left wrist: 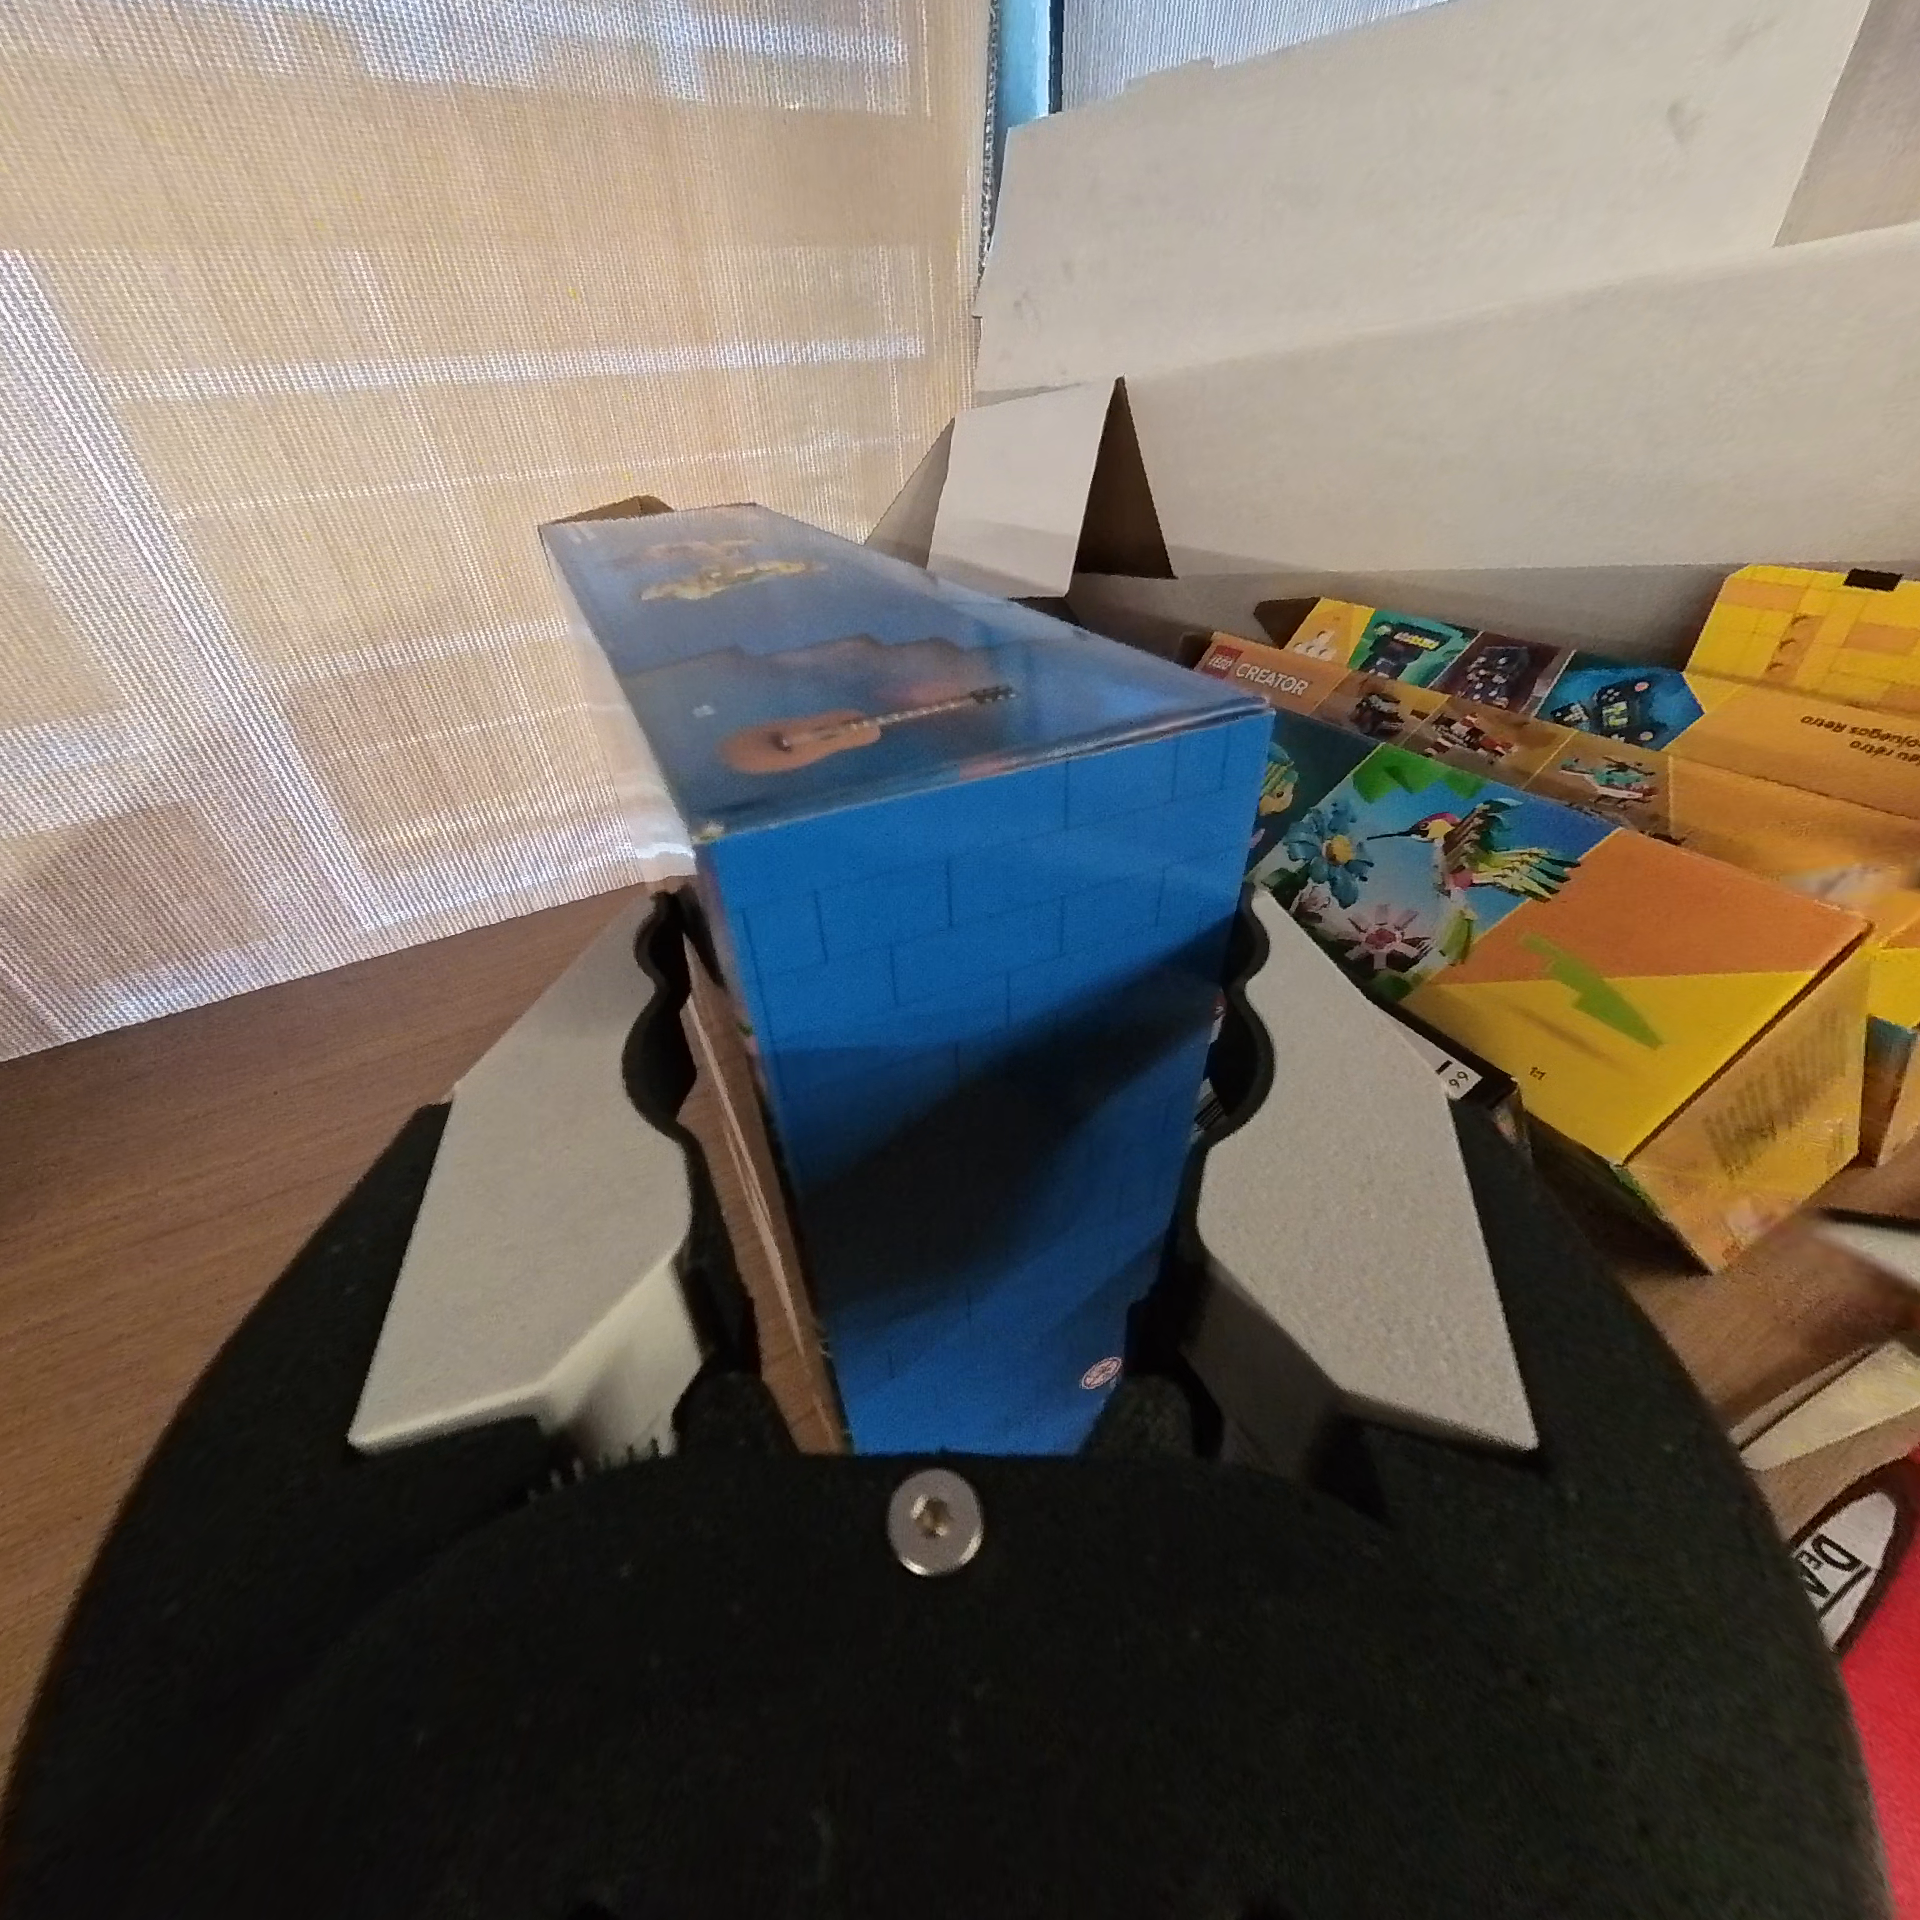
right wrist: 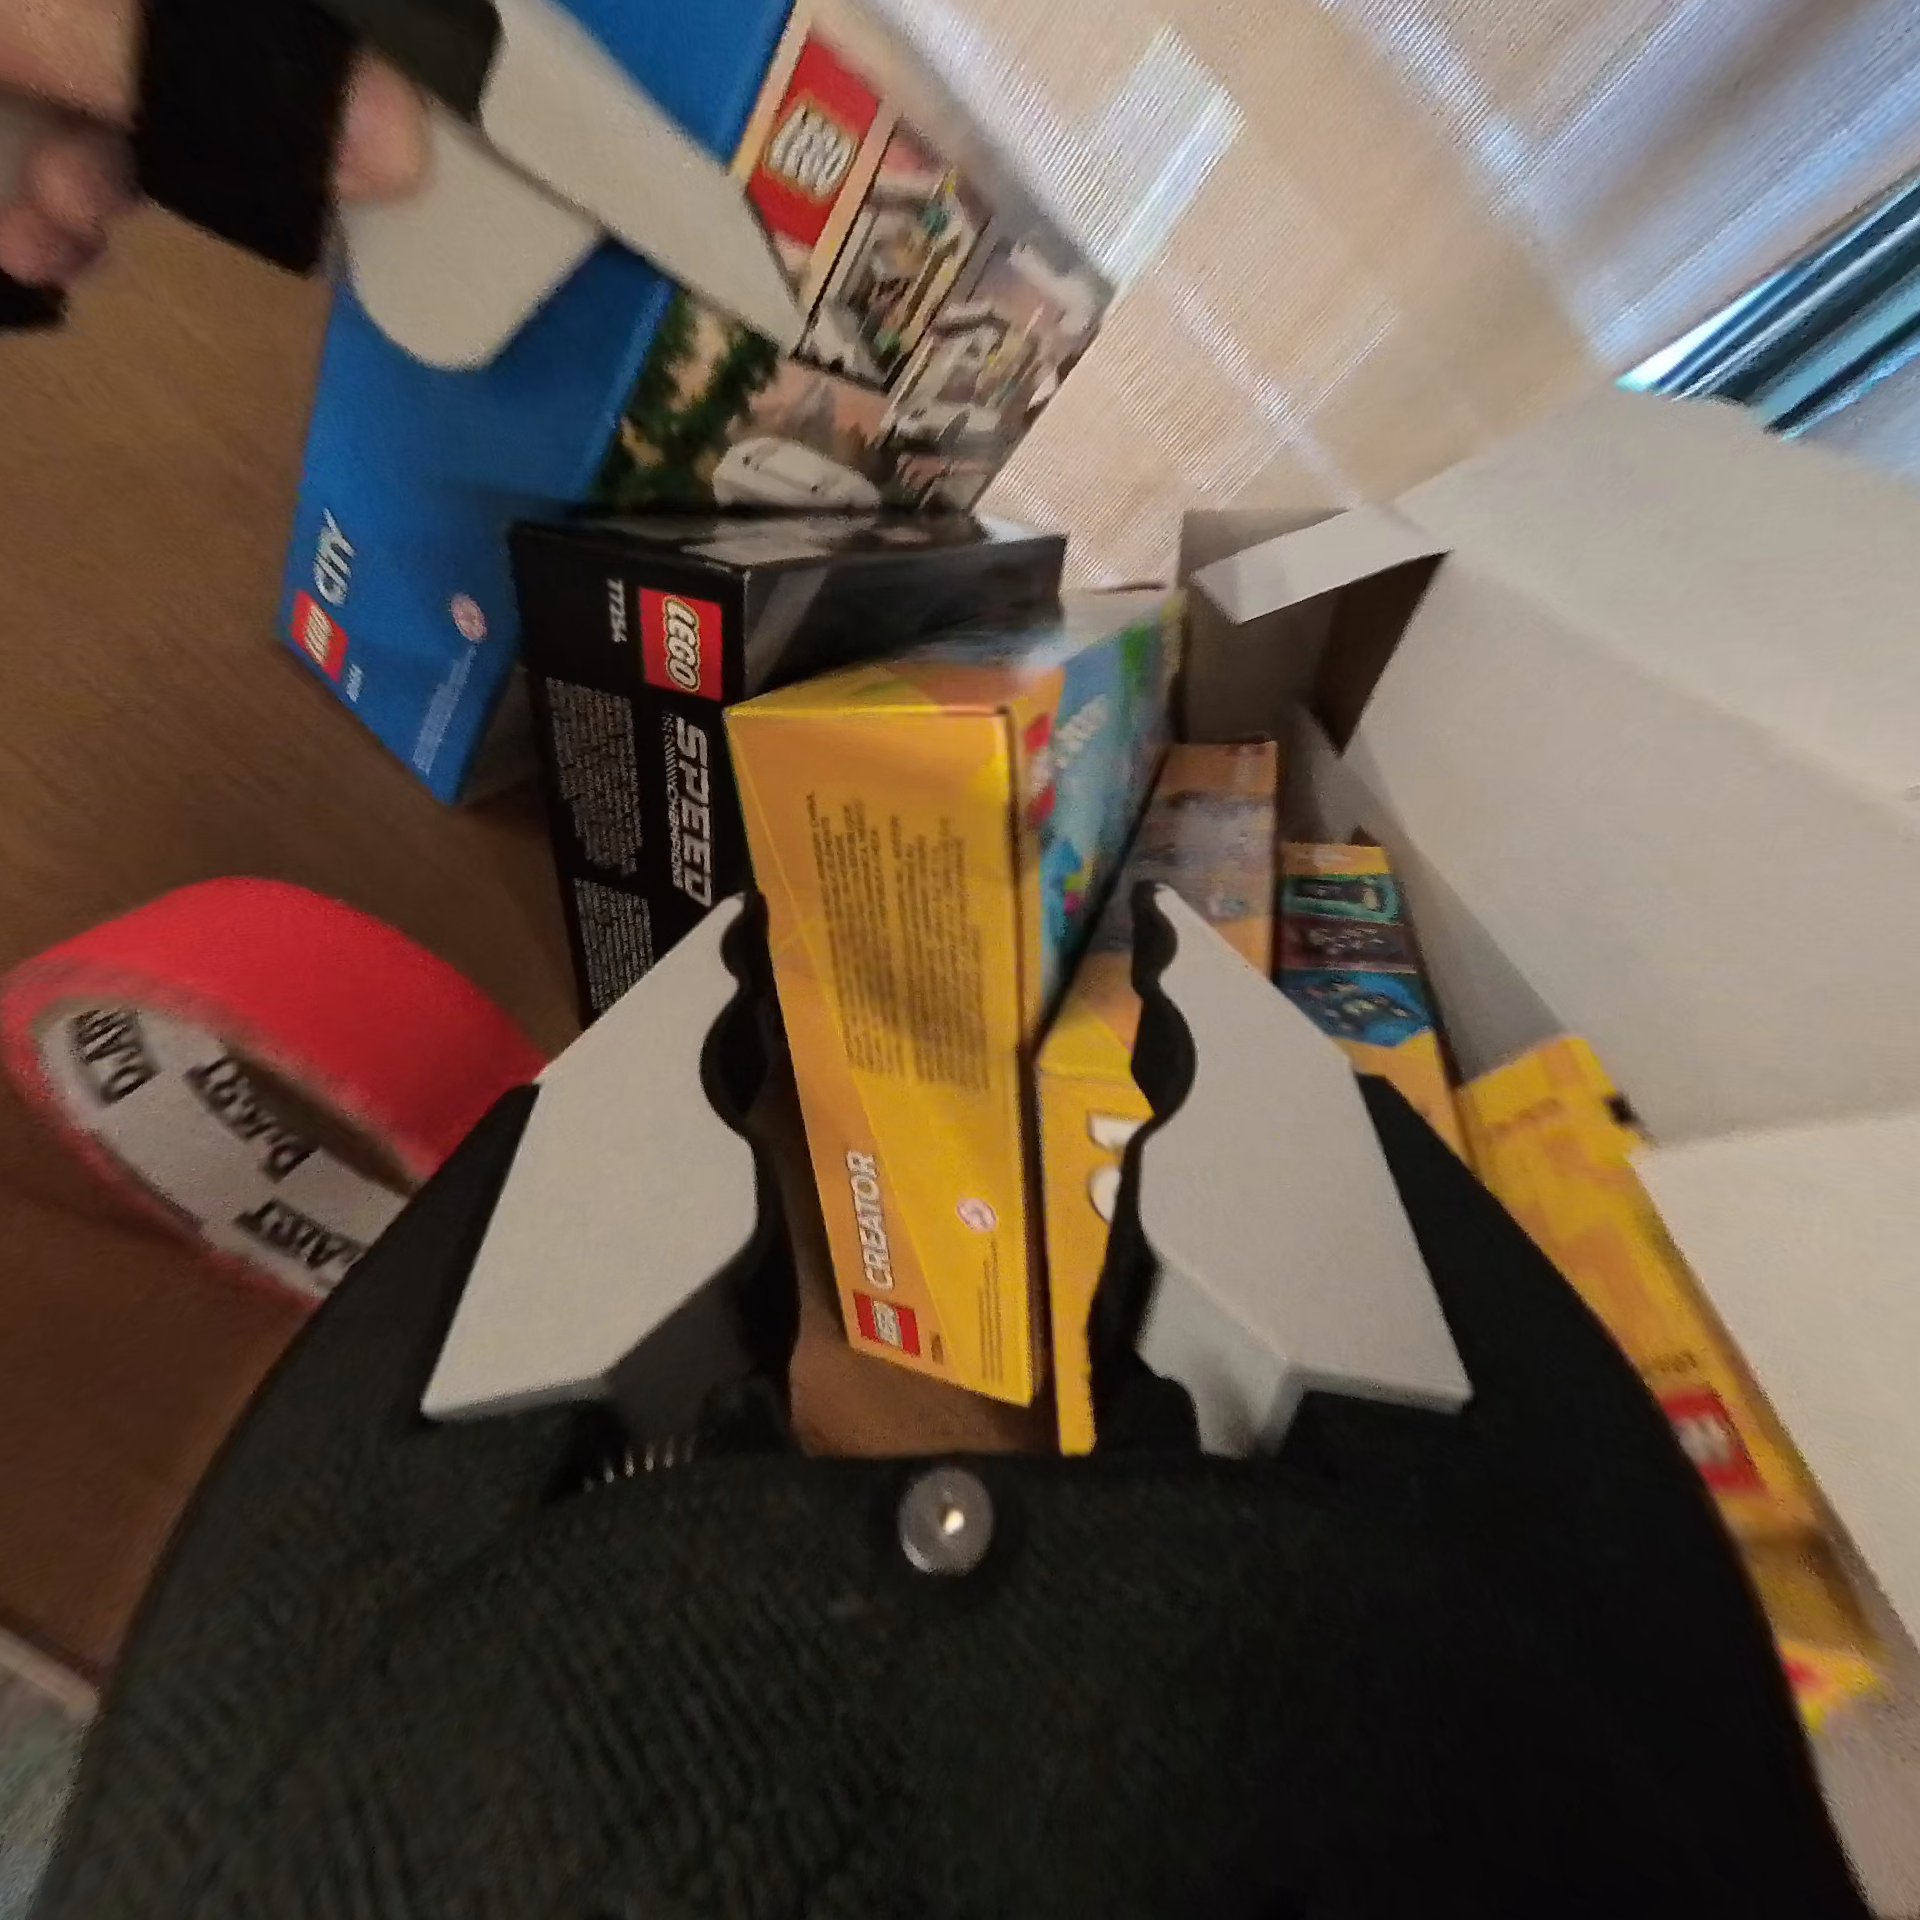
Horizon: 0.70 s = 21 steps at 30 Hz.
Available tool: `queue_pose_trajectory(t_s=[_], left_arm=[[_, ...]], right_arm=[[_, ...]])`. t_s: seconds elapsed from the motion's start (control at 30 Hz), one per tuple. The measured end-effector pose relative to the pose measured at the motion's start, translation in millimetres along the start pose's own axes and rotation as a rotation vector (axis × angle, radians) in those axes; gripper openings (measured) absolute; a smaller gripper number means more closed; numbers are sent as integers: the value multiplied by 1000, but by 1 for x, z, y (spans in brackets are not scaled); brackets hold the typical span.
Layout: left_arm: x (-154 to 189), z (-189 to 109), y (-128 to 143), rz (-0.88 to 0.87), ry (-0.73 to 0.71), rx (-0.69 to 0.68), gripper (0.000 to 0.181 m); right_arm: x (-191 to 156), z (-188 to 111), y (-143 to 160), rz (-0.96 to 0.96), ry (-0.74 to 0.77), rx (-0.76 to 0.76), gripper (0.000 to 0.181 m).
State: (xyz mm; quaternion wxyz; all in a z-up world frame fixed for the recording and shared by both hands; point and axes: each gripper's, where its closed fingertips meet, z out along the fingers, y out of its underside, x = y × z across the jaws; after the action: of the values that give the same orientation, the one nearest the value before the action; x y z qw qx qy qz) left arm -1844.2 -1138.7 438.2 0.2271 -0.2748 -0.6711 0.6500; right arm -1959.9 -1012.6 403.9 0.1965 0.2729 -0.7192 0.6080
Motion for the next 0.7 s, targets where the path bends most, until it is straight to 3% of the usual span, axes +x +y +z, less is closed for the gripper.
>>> queue_pose_trajectory(t_s=[0.1, 0.23, 0.37, 0.7], left_arm=[[0, 0, 0, 5, 1, -9, 102], [0, 0, 0, 3, 0, 5, 102], [1, 1, 0, 7, -2, 2, 102], [1, 1, 0, 10, 0, -2, 102]], right_arm=[[30, -54, 8, 86, 111, 133, 64], [98, -102, 76, 224, 299, 155, 59], [141, -97, 132, 255, 318, 66, 73], [154, -57, 159, -58, 254, -149, 70]])
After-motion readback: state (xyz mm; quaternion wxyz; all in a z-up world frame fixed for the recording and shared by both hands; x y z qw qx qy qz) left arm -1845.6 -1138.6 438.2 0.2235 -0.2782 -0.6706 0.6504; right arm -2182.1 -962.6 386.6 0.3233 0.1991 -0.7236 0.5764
